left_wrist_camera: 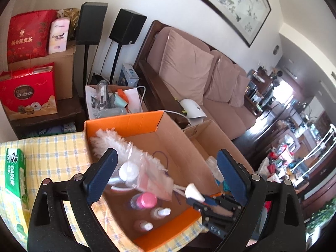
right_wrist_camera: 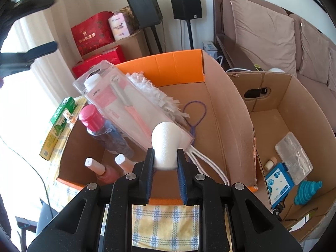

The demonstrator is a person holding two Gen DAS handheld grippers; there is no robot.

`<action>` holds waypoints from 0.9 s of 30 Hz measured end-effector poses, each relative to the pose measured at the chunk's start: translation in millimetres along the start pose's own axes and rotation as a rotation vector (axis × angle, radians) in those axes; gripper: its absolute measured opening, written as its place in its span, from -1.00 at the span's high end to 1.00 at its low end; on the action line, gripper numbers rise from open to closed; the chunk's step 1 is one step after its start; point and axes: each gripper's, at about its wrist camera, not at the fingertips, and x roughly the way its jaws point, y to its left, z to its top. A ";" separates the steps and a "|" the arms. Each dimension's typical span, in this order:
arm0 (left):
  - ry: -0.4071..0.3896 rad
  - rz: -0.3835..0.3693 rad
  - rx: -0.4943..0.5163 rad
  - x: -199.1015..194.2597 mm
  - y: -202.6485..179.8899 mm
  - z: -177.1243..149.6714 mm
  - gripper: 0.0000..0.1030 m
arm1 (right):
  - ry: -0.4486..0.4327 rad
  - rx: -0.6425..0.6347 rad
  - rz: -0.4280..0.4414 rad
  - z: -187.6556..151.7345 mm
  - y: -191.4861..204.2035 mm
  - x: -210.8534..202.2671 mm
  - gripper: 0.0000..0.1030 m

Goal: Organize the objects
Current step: 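Open both grippers to drop the toothbrush case and sponge into the box, then move both grippers back to the Darlie toothpaste box and small glass bottle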

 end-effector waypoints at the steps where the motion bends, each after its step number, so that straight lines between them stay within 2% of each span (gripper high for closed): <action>1: -0.001 0.007 0.002 -3.3 2.4 -3.7 -0.84 | 0.004 0.000 0.005 0.6 0.3 2.2 0.62; 4: -0.005 0.038 0.002 -12.7 12.2 -16.3 -0.84 | 0.017 -0.007 0.002 2.4 1.7 10.8 0.57; 8: -0.007 0.086 0.003 -22.3 26.5 -32.6 -0.84 | 0.017 0.004 -0.041 5.0 -2.6 19.5 0.08; 16: 0.007 0.172 -0.015 -33.4 62.6 -65.4 -0.84 | -0.021 0.057 -0.036 10.6 -13.7 6.9 0.01; 17: 0.011 0.178 -0.022 -33.7 66.5 -68.7 -0.84 | -0.022 0.059 -0.045 11.9 -13.4 6.4 -0.11; 18: 0.016 0.182 -0.031 -34.1 71.2 -72.9 -0.84 | -0.022 0.062 -0.059 13.1 -13.6 6.3 -0.32; 20: 0.025 0.186 -0.042 -35.8 77.3 -79.7 -0.84 | -0.027 0.066 -0.084 15.3 -15.6 5.8 -0.45; 27: 0.007 0.222 -0.051 -55.5 92.9 -97.9 -0.84 | -0.055 0.079 -0.074 17.4 -11.2 -7.3 -0.45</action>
